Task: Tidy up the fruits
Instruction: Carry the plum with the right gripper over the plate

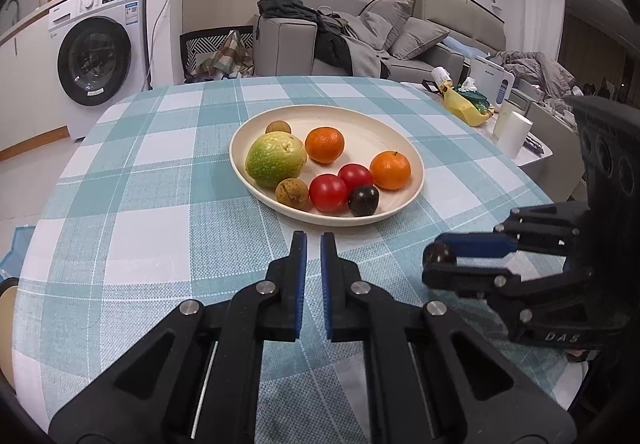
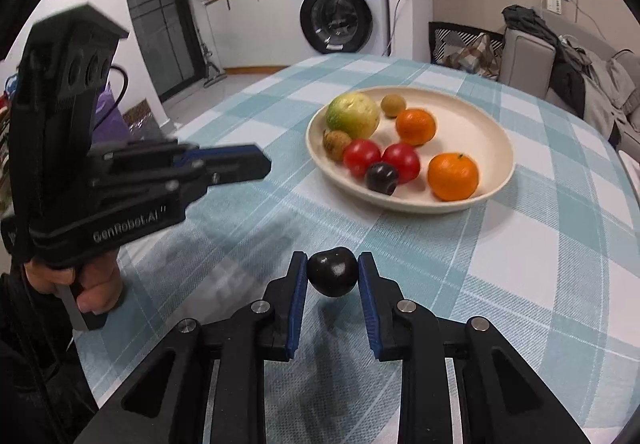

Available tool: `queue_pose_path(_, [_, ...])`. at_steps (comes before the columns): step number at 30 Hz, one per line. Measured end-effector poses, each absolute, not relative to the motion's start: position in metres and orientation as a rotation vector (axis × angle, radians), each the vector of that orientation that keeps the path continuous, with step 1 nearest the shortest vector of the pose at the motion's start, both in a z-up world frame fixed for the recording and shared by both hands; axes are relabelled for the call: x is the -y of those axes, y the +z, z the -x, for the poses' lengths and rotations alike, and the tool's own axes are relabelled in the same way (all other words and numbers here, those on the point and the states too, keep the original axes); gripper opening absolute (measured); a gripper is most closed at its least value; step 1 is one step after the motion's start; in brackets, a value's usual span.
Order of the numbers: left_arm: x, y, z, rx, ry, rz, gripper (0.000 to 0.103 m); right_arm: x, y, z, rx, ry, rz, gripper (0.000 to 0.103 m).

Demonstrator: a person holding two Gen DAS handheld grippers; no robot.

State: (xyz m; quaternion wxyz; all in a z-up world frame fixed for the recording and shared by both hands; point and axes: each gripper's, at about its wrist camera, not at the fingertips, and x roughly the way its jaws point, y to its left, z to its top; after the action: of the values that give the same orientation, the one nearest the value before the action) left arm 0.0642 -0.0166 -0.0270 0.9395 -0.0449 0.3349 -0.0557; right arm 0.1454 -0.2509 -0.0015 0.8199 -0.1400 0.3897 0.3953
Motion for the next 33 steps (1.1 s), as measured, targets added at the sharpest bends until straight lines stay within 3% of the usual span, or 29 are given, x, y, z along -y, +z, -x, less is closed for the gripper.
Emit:
queue_pose_path(10, [0.024,-0.025,-0.088,-0.665,-0.092,0.077,0.005,0.257,0.02,-0.174,-0.698,0.771,0.158,0.026])
queue_pose_path(33, [0.025,-0.029,-0.147,-0.68,-0.065,0.091,0.005,0.252,0.013,-0.212,-0.724,0.701,0.107,0.026])
